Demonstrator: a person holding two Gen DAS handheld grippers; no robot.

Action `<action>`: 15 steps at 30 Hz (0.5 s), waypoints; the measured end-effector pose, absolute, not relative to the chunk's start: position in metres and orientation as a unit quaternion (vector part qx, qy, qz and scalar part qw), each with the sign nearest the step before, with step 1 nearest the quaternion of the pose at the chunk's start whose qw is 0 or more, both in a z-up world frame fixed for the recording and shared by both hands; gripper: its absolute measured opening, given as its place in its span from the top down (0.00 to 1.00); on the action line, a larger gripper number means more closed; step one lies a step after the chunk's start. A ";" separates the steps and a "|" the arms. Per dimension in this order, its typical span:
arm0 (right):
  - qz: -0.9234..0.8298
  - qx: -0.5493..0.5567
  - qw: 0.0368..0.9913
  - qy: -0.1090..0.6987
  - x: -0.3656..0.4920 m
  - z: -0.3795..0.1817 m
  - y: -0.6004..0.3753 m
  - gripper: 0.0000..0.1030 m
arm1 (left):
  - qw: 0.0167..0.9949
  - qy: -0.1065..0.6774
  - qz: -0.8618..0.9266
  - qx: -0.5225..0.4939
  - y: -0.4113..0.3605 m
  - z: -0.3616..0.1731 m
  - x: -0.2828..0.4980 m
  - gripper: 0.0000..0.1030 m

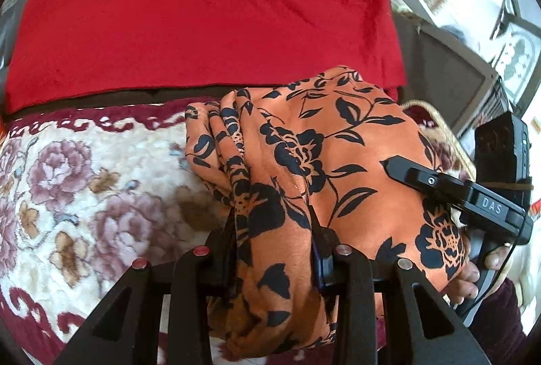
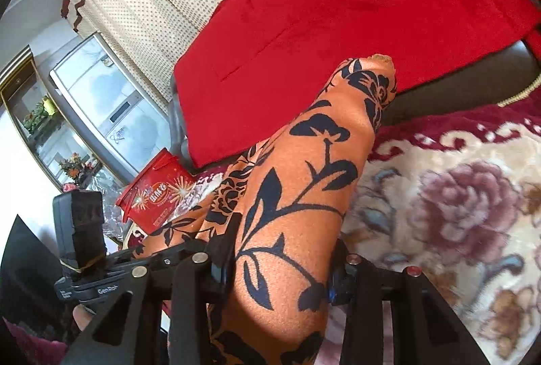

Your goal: Fold small clothes

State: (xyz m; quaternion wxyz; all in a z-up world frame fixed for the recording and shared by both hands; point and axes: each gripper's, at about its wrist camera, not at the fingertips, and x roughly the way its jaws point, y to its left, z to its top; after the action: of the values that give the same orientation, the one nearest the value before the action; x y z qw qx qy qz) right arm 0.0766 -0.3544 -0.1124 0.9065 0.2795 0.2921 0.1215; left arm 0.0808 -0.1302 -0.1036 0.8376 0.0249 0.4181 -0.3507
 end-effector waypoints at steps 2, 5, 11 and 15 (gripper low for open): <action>0.122 0.291 0.899 0.304 0.072 -0.124 -0.365 0.60 | 0.835 0.423 -0.348 0.046 -0.141 -0.111 0.073 0.65; 0.117 0.301 0.885 0.334 0.075 -0.147 -0.378 0.60 | 0.829 0.445 -0.329 0.082 -0.159 -0.138 0.070 0.65; 0.084 0.311 0.856 0.406 0.089 -0.193 -0.398 0.54 | 0.838 0.432 -0.301 0.144 -0.171 -0.158 0.058 0.57; 0.073 0.280 0.866 0.407 0.086 -0.190 -0.393 0.50 | 0.835 0.440 -0.303 0.134 -0.163 -0.167 0.067 0.47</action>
State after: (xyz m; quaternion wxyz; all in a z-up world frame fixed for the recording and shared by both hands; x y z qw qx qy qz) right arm 0.0863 -0.3928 -0.1904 0.8662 0.2799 0.4074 0.0728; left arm 0.0670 -0.1628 -0.1666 0.8350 0.1341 0.4396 -0.3026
